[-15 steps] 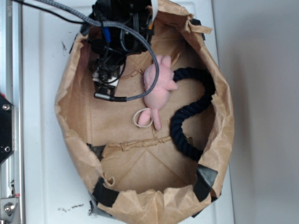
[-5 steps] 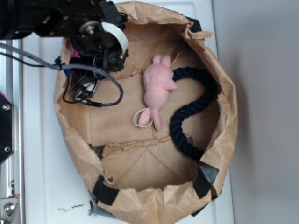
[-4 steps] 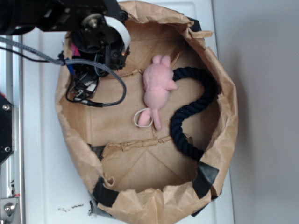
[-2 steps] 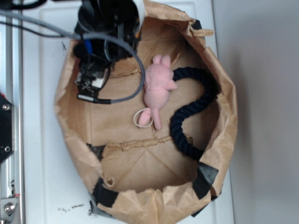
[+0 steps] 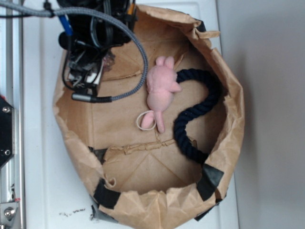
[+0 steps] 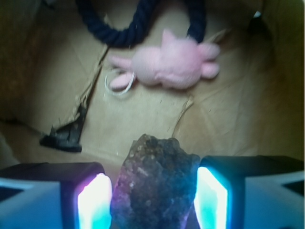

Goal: Grab the rock.

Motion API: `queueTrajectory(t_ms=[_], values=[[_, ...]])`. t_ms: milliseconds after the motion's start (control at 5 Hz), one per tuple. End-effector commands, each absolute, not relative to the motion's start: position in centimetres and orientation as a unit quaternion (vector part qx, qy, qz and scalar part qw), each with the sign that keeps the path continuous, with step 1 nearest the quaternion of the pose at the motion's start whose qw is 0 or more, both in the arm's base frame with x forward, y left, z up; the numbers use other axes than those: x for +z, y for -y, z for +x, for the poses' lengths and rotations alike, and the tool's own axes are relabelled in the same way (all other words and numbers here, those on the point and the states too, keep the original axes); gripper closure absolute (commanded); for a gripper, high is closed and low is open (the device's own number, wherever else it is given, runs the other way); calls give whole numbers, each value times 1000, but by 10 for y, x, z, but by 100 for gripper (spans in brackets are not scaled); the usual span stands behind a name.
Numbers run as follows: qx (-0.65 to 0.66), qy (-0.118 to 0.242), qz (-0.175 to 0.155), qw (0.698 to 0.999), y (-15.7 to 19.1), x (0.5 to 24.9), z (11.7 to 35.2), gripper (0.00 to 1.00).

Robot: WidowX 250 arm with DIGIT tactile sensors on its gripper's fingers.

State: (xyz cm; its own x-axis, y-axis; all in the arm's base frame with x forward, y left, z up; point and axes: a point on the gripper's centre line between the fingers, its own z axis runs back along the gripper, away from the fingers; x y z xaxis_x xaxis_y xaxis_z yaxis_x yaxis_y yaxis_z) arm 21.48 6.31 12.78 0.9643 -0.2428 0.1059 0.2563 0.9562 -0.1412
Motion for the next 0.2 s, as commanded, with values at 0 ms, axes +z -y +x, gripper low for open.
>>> queueTrajectory(t_ms=[0], values=[[-135, 48, -67, 987, -41, 156, 227, 100]])
